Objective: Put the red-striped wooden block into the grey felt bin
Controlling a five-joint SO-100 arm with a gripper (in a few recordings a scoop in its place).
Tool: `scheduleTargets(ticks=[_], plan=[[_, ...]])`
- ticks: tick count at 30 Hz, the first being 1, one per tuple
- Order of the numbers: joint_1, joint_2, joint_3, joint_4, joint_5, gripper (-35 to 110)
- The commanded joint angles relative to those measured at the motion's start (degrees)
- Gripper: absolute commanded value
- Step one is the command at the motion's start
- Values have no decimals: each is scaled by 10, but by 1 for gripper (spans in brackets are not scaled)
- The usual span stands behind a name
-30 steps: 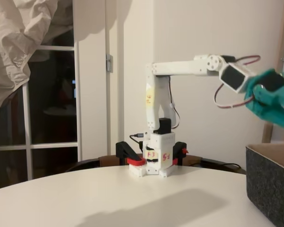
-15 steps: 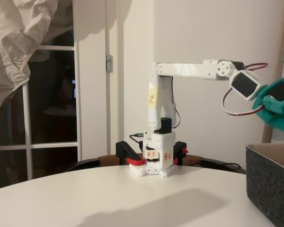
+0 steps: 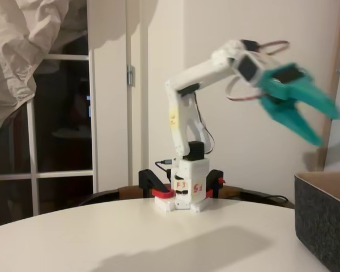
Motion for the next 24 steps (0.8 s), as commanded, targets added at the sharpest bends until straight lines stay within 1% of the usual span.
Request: scheduleTargets(ticks=[1,6,11,14,17,21,24], plan=[[70,99,-11,54,60,23],[219,194,19,72,149,19],[411,265,62,71,229,18],[526,296,113,69,225,19],[616,329,180,69,226,15],[693,386,299,69,219,14],[720,442,409,43,210,13]])
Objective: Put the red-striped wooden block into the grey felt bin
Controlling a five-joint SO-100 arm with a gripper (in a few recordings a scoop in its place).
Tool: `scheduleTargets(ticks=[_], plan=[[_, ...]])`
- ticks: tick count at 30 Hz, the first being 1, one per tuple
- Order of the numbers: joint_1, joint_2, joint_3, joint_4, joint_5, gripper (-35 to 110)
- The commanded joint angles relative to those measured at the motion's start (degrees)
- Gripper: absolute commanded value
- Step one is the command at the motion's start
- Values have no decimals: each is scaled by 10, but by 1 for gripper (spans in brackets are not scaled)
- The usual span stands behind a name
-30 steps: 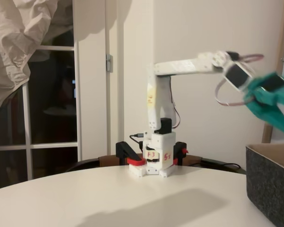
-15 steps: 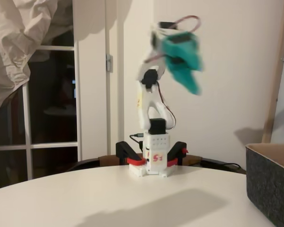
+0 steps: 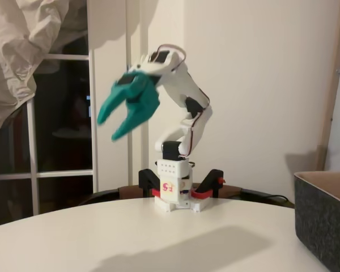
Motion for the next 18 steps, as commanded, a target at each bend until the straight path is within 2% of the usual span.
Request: scheduleTargets(ticks=[1,8,18], plan=[[40,75,123,-25,0,12],[80,223,295,-128,40,6],[123,369,408,-142,40,4]])
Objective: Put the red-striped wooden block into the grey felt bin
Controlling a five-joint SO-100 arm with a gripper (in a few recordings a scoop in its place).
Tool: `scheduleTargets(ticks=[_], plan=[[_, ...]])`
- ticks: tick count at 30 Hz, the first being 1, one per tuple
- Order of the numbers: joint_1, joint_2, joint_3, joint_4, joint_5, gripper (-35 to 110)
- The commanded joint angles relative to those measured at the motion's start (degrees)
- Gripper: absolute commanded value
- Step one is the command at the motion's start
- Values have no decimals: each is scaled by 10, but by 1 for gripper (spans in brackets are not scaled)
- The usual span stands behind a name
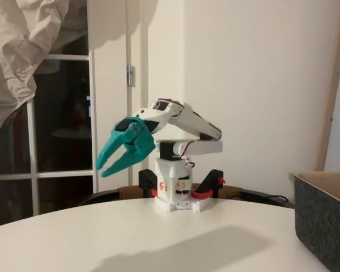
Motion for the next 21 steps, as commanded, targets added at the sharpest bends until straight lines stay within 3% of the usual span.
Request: scheduleTargets(ticks=[1,11,21], plan=[[21,50,59,0,-11,4],[19,55,178,-62,-24,0],[3,54,178,-47,16,0]])
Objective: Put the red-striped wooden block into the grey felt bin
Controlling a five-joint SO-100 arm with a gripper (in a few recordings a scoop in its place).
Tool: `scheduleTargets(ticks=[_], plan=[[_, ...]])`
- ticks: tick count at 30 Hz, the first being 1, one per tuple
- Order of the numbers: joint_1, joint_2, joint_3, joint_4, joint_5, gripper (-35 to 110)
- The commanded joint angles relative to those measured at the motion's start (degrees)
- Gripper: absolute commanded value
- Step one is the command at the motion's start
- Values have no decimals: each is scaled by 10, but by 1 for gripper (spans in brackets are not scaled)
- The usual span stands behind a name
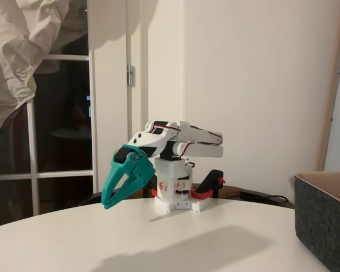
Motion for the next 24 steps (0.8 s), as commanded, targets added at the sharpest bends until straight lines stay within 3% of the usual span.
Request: scheduleTargets(ticks=[1,10,24], plan=[[-7,21,7,17,11,0],[-42,19,7,85,-12,0],[-42,19,7,85,-6,2]])
